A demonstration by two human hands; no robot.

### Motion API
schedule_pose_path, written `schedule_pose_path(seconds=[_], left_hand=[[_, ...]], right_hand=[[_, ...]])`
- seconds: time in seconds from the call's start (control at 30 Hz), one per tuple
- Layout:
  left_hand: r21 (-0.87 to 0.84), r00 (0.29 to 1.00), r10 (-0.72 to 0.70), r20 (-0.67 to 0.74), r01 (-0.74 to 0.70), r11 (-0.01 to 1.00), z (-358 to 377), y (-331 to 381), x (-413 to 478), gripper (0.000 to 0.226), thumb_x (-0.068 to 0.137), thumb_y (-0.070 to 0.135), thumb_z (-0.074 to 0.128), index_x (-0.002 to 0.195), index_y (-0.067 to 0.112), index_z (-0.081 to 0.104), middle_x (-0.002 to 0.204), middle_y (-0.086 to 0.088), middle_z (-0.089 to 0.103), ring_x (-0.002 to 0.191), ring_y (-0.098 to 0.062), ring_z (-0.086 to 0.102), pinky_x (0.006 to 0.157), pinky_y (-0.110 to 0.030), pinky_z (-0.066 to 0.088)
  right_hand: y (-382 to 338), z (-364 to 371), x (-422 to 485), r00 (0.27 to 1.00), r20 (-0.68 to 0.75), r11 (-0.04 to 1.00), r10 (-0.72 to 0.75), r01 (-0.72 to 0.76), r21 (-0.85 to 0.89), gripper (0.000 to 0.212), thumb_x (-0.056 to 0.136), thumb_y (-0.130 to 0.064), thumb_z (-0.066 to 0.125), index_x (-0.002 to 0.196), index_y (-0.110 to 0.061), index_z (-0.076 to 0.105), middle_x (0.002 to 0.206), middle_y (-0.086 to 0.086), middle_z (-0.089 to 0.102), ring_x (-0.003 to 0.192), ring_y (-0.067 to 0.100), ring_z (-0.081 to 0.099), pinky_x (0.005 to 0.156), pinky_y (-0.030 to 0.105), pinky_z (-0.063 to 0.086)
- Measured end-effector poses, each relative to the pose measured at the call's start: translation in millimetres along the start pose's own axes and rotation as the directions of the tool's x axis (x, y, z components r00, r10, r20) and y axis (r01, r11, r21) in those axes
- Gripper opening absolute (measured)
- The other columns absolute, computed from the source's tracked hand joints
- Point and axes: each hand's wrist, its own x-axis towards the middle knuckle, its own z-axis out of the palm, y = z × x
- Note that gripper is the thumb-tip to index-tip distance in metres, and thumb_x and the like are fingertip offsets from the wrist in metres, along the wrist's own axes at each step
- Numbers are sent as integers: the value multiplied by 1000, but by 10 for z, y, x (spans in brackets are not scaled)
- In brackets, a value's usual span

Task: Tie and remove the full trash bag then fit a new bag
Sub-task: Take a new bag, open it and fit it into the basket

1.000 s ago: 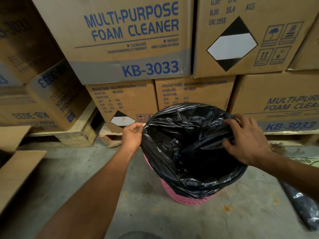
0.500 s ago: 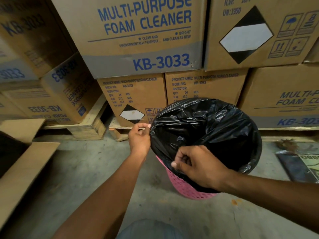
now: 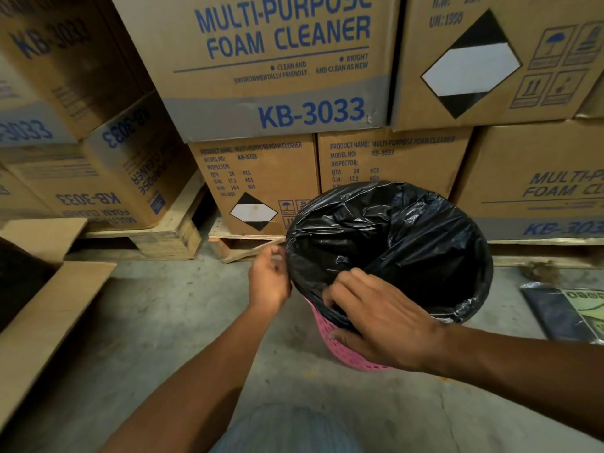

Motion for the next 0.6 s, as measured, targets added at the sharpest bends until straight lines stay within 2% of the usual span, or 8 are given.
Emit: schedule_pose_path(seconds=[0.07,0.13,0.23,0.33,0.4,0.47,0.53,0.6], left_hand=[[44,997,15,-74,-11,999,-39,-52,-84,12,99,18,55,89,25,58,83,-15,68,54,-19,62,49,-35,52],[165,969,172,-178,-143,976,-111,-18,-180,6,101,29,52,98,27,57,90,-4,67,68,-16,67,60,-37,58],[209,897,430,-104,-403,891,-166,88,-426,19,99,25,51,115,20,60,108,0,61,91,-4,60,70,-14,51],[218,851,522,-48,-502,837,-145,63,-633,27,94,20,53,119,16,62,116,1,56,101,-7,59,79,-17,51],[227,842,536,-71,-509,830,-132,24,-706,30,90,14,53,118,15,64,117,0,56,106,-10,58,84,-22,52],[216,849,523,-83,-497,841,-122,-6,-757,30,88,8,53,115,17,64,115,-1,56,104,-11,59,81,-20,53],[146,915,380,-134,-361,921,-104,-18,-804,20,90,13,58,104,27,60,102,-1,62,93,-13,64,74,-24,55],[-4,972,177,-154,-180,984,-87,-26,-807,14,92,24,62,96,34,53,81,-4,69,77,-21,70,69,-43,59]], right_hand=[[-10,-7,-25,999,-42,998,-26,23,-59,39,80,-45,67,106,-21,48,102,2,53,85,21,46,68,33,41],[-9,10,-36,997,-73,992,-36,27,-123,33,79,-45,67,99,-23,54,100,1,55,85,21,48,66,33,40],[-12,48,-29,995,-93,984,-34,17,-177,23,84,-44,64,93,-23,60,97,0,57,84,21,49,67,33,38],[-41,69,-23,988,-129,978,-79,52,-204,18,93,-36,57,91,-19,65,92,1,59,82,23,51,65,37,39],[-70,83,-24,989,-109,970,-104,77,-229,18,94,-33,55,92,-19,66,92,2,59,84,24,52,65,38,40],[-75,89,-19,991,-84,971,-108,87,-221,17,93,-32,57,93,-18,65,94,2,59,87,24,52,66,37,42],[-62,72,-17,992,-70,977,-108,92,-191,17,92,-33,58,91,-17,65,94,2,57,89,25,52,68,37,42],[-48,55,-24,991,-38,975,-127,117,-191,17,91,-32,58,86,-17,65,95,3,55,92,26,52,68,37,41]])
